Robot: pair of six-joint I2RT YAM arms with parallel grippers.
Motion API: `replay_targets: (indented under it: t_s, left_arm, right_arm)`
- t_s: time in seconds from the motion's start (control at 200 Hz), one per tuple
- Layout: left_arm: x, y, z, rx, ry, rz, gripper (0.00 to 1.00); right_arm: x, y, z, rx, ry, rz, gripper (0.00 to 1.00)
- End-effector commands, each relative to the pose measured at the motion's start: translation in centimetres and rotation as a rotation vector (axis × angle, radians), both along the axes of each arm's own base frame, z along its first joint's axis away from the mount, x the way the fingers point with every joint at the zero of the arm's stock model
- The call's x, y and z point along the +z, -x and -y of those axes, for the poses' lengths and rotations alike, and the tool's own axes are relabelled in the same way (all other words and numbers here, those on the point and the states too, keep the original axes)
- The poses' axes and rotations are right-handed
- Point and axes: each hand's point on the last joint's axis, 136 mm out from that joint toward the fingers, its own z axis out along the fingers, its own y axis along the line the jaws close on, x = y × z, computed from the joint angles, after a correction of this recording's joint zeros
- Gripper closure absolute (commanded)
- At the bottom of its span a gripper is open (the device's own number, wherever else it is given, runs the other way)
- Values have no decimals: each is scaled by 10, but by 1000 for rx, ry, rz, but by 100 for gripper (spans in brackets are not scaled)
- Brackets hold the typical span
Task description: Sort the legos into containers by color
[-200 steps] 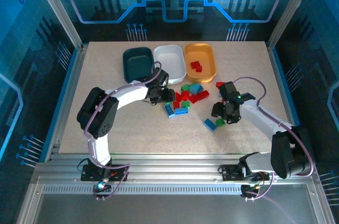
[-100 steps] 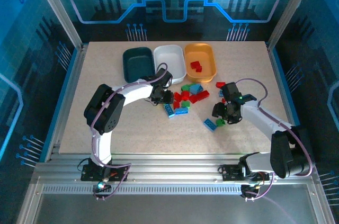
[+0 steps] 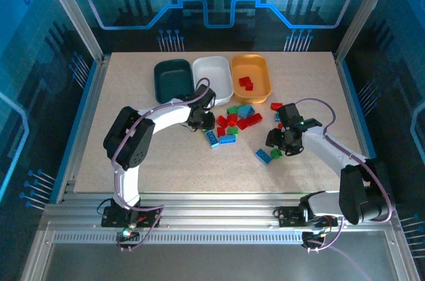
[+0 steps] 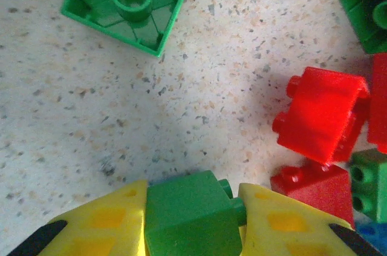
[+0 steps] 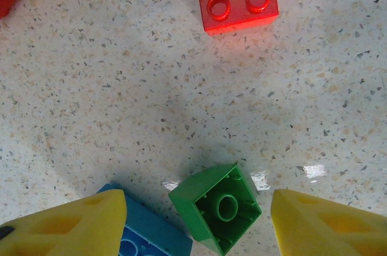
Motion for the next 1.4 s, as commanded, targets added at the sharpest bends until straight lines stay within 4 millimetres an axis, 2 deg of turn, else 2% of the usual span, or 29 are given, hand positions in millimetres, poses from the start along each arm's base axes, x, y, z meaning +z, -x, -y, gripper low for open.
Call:
replay_targets:
  t_s: [0.0,0.135,0.23,0.355,0.505,0.585,0.665,0.82,0.845,0.87,1.091,1.186,1.236,1.266,1.336,1.396]
  left_arm:
    - [42,2,-4,-26,-5,75,74]
    - [64,0,-7,-21,6,111,74]
    - [76,-8,-18,14,11,132,74]
    - [91,-29,-46,93,2,148,73]
    - [107,-63,-94,246,18,168,70]
    - [105,-81,-115,298,9,156,69]
    - [94,-95,-128,321,-3,115,69]
    - [73,-112,-151,371,-20,60,70]
    - [72,-114,-152,377,-16,57,69]
    - [68,-116,-154,381,-14,51,69]
    - [54,-126,-157,390,-9,23,64]
    - [51,-130,-156,381,-12,6,57]
    - [51,-130,-157,382,-17,4,46]
    - [52,-130,-157,380,-14,4,43]
    - [60,-130,-158,376,-15,20,36]
    - [71,-129,-158,373,-4,39,34]
  right_arm:
    - [9,-8,0,6,-12,31,34]
    - [13,-13,-3,11,-22,46,35]
    - [15,-16,-5,13,-34,56,35]
    - [17,-20,-9,24,-41,72,35]
    - [21,-26,-14,47,-40,89,35]
    - [22,-29,-18,59,-47,98,35]
    - [23,-33,-22,80,-47,105,35]
    - [24,-34,-38,152,-24,106,35]
    - [22,-33,-40,165,-15,101,35]
    - [31,-40,-45,177,-13,127,35]
    - [35,-43,-70,268,17,131,35]
    - [41,-46,-82,316,45,140,34]
    - [45,-47,-90,341,55,148,34]
    - [47,-47,-96,362,57,155,34]
    - [52,-48,-111,414,76,171,34]
    - [54,-47,-127,469,92,181,34]
